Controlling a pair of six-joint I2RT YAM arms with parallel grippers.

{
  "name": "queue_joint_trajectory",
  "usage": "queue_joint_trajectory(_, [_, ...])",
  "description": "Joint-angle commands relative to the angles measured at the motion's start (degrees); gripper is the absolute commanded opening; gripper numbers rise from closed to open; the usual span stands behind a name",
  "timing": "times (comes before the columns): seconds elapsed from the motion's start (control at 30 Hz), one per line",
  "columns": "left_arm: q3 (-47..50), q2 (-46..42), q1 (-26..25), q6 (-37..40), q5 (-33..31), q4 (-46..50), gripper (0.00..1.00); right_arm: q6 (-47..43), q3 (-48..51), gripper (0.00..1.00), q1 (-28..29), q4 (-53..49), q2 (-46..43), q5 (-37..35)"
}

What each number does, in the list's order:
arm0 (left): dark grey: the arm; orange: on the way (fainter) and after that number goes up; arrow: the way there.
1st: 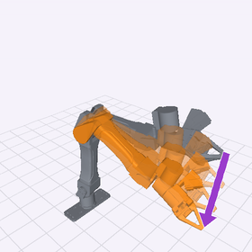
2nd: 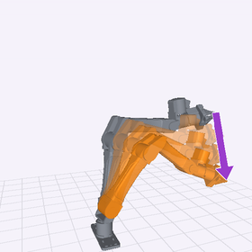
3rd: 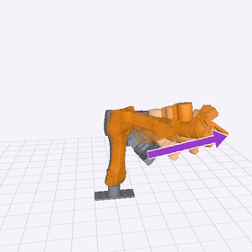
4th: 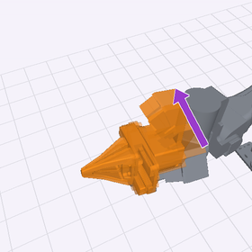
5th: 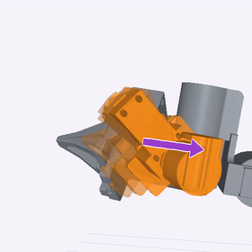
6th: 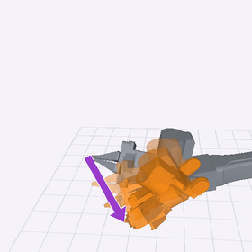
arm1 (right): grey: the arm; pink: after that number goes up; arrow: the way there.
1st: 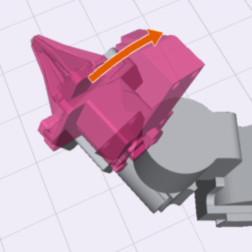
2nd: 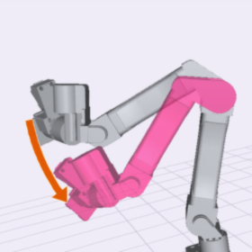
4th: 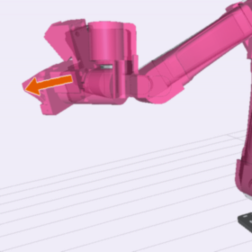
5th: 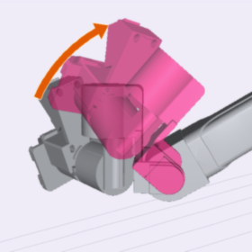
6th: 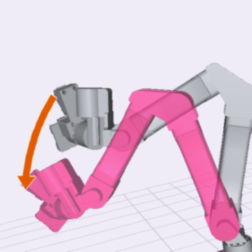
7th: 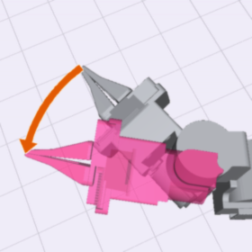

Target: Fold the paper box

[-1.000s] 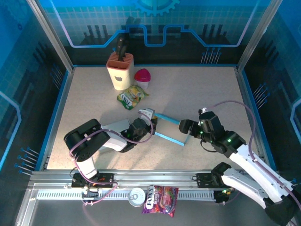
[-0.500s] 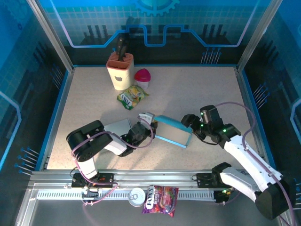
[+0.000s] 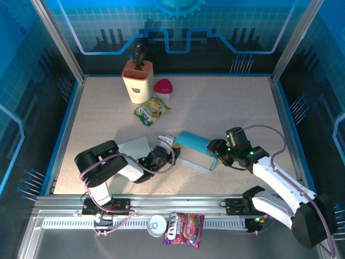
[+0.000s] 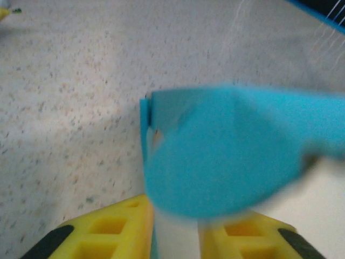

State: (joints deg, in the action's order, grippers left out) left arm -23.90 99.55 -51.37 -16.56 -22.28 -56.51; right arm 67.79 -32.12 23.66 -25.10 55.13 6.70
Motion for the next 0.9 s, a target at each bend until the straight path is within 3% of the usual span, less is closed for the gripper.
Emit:
queue_joint_trajectory(0.0, [0.3, -4.2, -0.6, -3.5, -0.5, 6.9, 0.36, 0.3, 1.0, 0.63, 0.5, 2.1, 0.7, 0.6])
queue_joint_trajectory(0.1, [0.5, -7.4, -0.7, -6.0, -0.3, 11.8, 0.41, -0.1, 1.9, 0.63, 0.8, 2.7, 1.2, -0.2])
queue_joint_trajectory(0.43, [1.7, -21.8, -2.4, -15.3, 3.4, 25.6, 0.45, -1.0, 3.2, 0.58, 1.0, 3.5, 2.3, -1.7])
queue_joint_trajectory(0.63, [0.1, -29.8, -2.7, -21.6, 7.6, 42.3, 0.48, -2.9, 2.3, 0.54, 1.0, 2.1, 2.6, -3.8])
queue_joint_trajectory(0.87, [-4.9, -43.3, -2.3, -25.7, 3.8, 63.0, 0.6, -7.1, 0.7, 0.57, 1.0, -0.3, 4.7, -5.5])
